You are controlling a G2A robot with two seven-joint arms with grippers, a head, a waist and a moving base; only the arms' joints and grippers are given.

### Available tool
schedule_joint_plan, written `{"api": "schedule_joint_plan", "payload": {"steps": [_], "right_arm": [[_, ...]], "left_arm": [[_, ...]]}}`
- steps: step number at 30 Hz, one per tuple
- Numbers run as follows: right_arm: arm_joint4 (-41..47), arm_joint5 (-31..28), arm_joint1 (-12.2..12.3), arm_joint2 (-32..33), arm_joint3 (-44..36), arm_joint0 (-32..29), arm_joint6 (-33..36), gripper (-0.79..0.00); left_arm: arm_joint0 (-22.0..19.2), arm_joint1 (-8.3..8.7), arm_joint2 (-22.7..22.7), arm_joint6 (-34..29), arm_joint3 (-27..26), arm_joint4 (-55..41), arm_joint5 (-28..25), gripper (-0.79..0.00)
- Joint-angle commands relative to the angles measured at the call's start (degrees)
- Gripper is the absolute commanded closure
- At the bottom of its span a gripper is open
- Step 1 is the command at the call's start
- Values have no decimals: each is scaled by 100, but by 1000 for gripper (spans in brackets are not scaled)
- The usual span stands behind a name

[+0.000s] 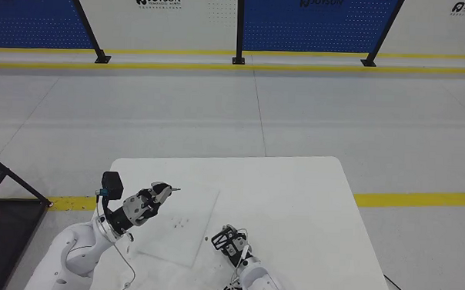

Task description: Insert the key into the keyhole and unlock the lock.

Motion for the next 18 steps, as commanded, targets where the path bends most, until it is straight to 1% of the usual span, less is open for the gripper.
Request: {"api": "schedule_joint_plan", "payload": {"steps": [1,2,3,4,10,14,18], "right_arm": [[23,-26,-8,15,16,6,-2,-135],[41,-55,-11,22,21,9,-6,-99],[63,-94,-14,32,23,14,-14,-15],[68,-115,-15,45,29,18,-19,0],[195,-371,2,165,-110,-8,-149,0],[541,-784,106,537,-616,-201,-781,0],[1023,-1680,283,1101,-1205,-539,-1629,0]], "left_arm": [[0,0,0,0,0,0,0,0],[0,0,0,0,0,0,0,0],[0,0,0,0,0,0,0,0],[0,0,0,0,0,0,0,0],[0,0,0,0,0,0,0,0],[0,0,0,0,0,0,0,0],[0,0,0,0,0,0,0,0]]}}
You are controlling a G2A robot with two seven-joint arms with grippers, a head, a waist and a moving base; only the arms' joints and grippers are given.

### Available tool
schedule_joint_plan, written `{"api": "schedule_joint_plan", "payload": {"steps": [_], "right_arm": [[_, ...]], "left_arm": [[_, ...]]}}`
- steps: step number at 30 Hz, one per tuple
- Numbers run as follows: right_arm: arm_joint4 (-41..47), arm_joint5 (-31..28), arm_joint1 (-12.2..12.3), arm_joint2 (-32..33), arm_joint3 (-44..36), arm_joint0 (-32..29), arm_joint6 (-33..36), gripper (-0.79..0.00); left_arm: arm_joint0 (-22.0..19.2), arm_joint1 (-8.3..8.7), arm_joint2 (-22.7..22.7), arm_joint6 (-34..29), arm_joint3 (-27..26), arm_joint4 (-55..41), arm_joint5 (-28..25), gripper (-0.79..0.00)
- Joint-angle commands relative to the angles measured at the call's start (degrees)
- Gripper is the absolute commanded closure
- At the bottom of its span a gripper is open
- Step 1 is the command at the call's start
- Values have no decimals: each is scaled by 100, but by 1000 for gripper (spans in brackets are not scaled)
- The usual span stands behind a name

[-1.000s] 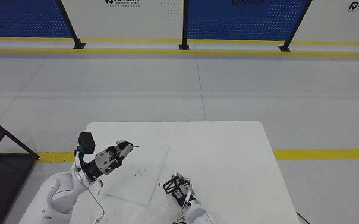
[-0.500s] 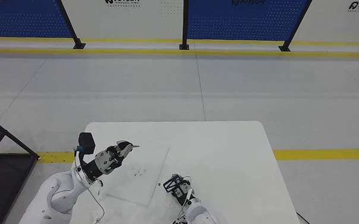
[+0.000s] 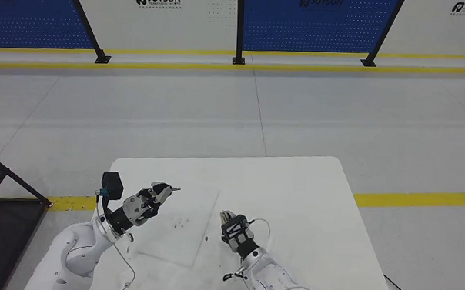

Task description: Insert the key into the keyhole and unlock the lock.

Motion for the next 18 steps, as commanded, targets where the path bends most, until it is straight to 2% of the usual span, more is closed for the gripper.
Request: {"api": "schedule_joint_plan", "payload": {"steps": [1,7,12,18], "right_arm": [[237,-567,91,302,-259,-179,-517,0],[891,-2136,263,847,-601,-501,-1851,0],[1527,-3600,320,997,-453,-371,-2541,0],[1852,-4246,300,956,-198,-165,-3075,0]], "left_arm": [[-3,-3,30,-9,-8,-32,22,0],[-87,-10,296,-30,59,-766,-182,0],[-136,7,774,-108,68,-1686,-296,0],[-264,79,1368,-385,111,-2993,-296,0]]}}
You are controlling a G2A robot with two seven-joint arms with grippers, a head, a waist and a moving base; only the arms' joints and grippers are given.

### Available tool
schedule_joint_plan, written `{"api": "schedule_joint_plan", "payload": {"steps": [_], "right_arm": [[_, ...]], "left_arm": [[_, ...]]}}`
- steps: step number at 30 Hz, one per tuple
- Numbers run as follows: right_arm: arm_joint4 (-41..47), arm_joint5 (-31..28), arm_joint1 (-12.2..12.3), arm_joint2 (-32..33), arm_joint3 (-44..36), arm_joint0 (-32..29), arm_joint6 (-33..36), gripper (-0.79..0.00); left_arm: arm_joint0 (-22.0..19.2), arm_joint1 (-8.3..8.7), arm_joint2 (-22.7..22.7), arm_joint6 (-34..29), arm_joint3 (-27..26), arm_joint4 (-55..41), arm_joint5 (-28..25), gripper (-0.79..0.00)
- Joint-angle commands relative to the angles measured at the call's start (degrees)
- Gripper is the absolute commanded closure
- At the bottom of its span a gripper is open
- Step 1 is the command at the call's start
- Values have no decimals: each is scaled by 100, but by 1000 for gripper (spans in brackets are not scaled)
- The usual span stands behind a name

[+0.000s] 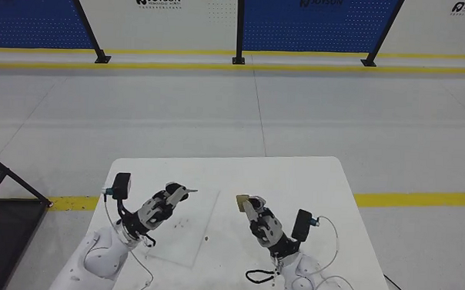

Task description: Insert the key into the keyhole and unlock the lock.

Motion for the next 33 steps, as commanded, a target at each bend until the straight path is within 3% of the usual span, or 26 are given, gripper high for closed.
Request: {"api": "schedule_joint_plan", "payload": {"steps": [1,14,19,33], "right_arm": [[60,-203,-13,-45,95,56,-233,0],[-24,-999,-78,-250,602,372,-1049,0],[-109,-1232,-78,-253,805,507,-1028,0],[-138,-1187,-76,-242,816,515,-984,0]], "left_arm": [[-49,33,155,-111,23,-462,0,0],[-379,181,996,-1312,111,-2124,0,0],[-511,187,1114,-1683,199,-2391,0,0],[-526,188,1101,-1699,208,-2355,0,0]]}}
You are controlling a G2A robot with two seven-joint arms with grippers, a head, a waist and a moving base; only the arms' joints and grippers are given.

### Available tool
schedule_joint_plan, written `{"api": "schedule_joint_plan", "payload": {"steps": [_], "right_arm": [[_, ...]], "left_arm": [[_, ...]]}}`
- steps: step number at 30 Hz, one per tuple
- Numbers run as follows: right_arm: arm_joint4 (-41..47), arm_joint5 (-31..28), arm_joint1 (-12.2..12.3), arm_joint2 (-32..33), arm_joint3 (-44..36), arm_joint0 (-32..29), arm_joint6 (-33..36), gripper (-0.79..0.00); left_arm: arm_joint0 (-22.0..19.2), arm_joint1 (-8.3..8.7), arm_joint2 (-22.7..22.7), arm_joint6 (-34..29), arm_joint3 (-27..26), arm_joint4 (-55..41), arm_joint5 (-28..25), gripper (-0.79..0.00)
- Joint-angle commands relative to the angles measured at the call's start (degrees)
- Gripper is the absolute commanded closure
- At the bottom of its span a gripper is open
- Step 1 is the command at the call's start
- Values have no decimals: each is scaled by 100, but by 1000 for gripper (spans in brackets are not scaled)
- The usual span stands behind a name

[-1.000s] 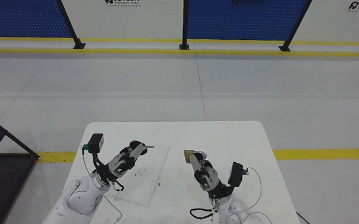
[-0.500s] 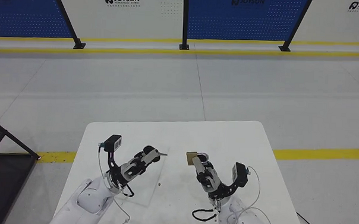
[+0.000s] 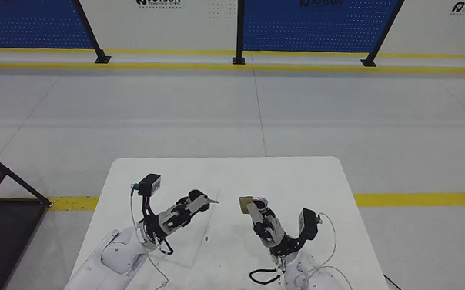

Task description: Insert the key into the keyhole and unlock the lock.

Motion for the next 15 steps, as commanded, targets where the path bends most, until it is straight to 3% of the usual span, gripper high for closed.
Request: {"api": "schedule_joint_plan", "payload": {"steps": [1,15], "right_arm": [[101,16,-7,-21,-38,-15,58,0],[897,115,-195,-302,-254,-61,-417,0]], "left_arm": [[0,0,0,0,0,0,0,0],[-37,-215,463,893,-152,450,0,0]]}}
